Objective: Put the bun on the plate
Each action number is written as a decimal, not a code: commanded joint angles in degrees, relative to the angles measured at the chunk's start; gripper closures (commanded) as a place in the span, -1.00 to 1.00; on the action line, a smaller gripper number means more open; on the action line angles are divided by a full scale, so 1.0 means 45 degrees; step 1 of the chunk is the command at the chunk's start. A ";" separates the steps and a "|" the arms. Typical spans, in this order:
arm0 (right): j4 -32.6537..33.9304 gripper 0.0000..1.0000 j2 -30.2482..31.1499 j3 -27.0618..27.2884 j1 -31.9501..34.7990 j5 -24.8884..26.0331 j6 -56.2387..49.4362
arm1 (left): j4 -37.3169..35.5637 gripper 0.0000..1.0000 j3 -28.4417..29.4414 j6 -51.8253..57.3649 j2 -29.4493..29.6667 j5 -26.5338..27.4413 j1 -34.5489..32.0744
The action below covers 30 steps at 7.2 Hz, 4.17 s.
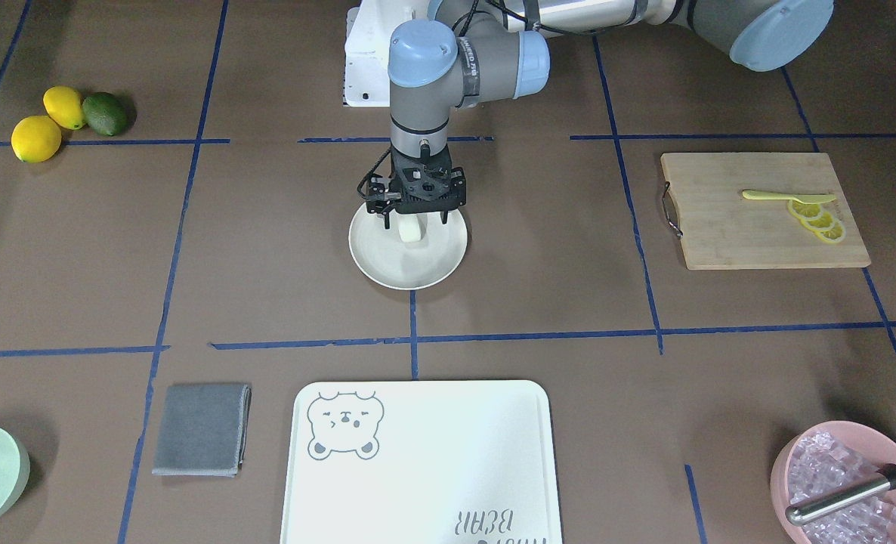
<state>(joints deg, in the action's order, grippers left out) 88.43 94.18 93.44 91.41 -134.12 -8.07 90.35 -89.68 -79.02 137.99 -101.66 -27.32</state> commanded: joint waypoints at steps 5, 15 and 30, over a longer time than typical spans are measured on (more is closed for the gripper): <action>-0.0921 -1.00 -0.0109 -0.0101 0.0000 -0.0019 0.0230 | -0.3632 -1.00 -0.5128 0.8810 -0.5654 -0.4533 -0.5832; -0.0921 -1.00 -0.0031 0.0564 0.0000 -0.0117 0.0720 | -0.1719 -1.00 -0.0403 1.8946 -1.0429 -0.8326 -1.3811; -0.0882 -1.00 0.0124 0.0545 0.0000 -0.0721 0.0720 | -0.0858 -1.00 -0.0540 1.8985 -1.1153 -0.7428 -1.4573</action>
<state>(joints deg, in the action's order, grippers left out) 84.46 94.46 95.87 91.40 -136.49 -4.83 86.48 -92.02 6.42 87.80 -135.09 -92.90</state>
